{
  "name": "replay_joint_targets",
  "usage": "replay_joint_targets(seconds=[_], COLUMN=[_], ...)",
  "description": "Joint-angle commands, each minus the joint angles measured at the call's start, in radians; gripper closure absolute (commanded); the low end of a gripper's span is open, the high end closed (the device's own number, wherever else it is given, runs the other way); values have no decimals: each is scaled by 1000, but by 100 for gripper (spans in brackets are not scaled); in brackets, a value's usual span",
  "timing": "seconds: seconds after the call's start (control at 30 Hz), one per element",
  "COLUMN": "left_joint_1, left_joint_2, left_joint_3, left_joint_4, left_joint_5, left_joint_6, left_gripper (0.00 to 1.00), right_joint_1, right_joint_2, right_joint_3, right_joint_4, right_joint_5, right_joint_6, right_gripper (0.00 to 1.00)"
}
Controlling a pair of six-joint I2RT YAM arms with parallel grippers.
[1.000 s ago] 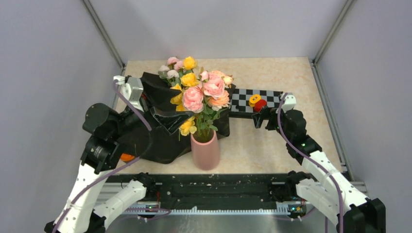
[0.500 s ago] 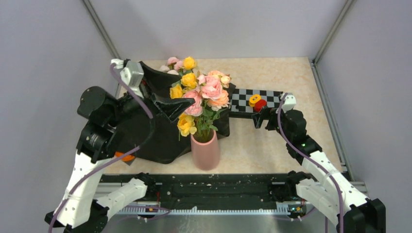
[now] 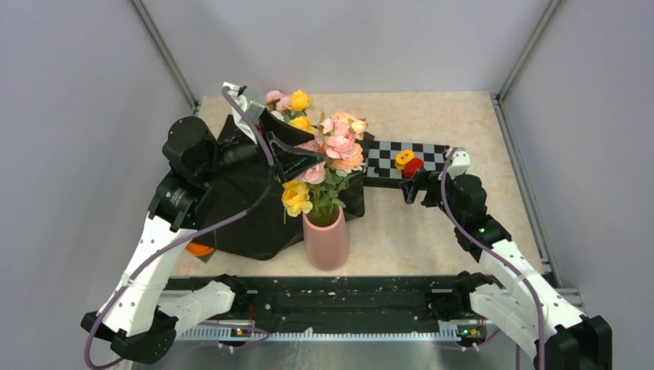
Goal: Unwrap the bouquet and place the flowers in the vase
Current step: Pick up the fake flower from the wrapping paper.
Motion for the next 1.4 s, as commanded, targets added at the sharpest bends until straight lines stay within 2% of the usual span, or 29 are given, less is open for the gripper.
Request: replay_joint_targets(seconds=[0.0,0.1,0.37,0.6,0.7,0.73,0.83,0.9,1.23,1.37], left_joint_1=[-3,-3,-3,-3,-3,-3,-3,-4,-4,-3], left_joint_2=[-35,-71,-146,-172,-170,-169,-162,-160,-91,-33], left_joint_3=[-38,-85,-204,-227,-209,-202,-170,-137,95,190], left_joint_4=[-7,-37,-91,-93,-87,-82,-70,-67,-89,-162], left_joint_5=[42,32,2,-20,-23,-26,-27,-32,5,-107], left_joint_6=[22,44,55,53,52,51,49,53,50,77], left_gripper=[40,45,51,50,44,38,10,2,1,1], right_joint_1=[-17,-19,-21,-21,-22,-22,-23,-22,-22,-22], right_joint_2=[-14,-15,-13,-13,-13,-12,-13,-14,-14,-14], right_joint_3=[1,0,0,0,1,0,1,1,-1,-3], right_joint_4=[39,39,38,39,39,39,39,38,39,39], right_joint_5=[-4,-5,-6,-6,-6,-6,-6,-6,-6,-6], right_joint_6=[0,1,2,1,2,2,1,1,1,1], right_gripper=[3,4,4,4,4,4,4,4,4,4])
